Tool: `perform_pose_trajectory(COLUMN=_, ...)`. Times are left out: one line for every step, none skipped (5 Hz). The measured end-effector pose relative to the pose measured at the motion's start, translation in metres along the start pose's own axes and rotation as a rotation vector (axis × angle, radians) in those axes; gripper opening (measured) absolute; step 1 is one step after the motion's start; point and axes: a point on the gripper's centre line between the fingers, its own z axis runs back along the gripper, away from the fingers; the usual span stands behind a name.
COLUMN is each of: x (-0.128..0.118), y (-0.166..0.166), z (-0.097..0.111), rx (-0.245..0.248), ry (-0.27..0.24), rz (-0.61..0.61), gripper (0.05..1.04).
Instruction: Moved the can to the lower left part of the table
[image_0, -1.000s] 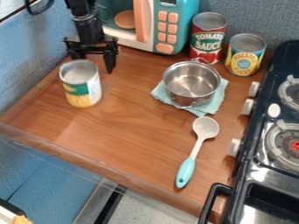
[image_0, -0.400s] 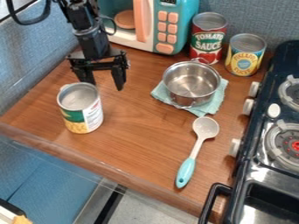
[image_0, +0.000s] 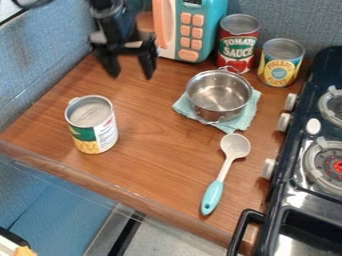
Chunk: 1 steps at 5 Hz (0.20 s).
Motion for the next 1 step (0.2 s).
perform_pose_trajectory(x=0.0159, y=-0.0142, z=0.0148, rx=0.004, ry=-0.032, rz=-0.099, gripper=1.000)
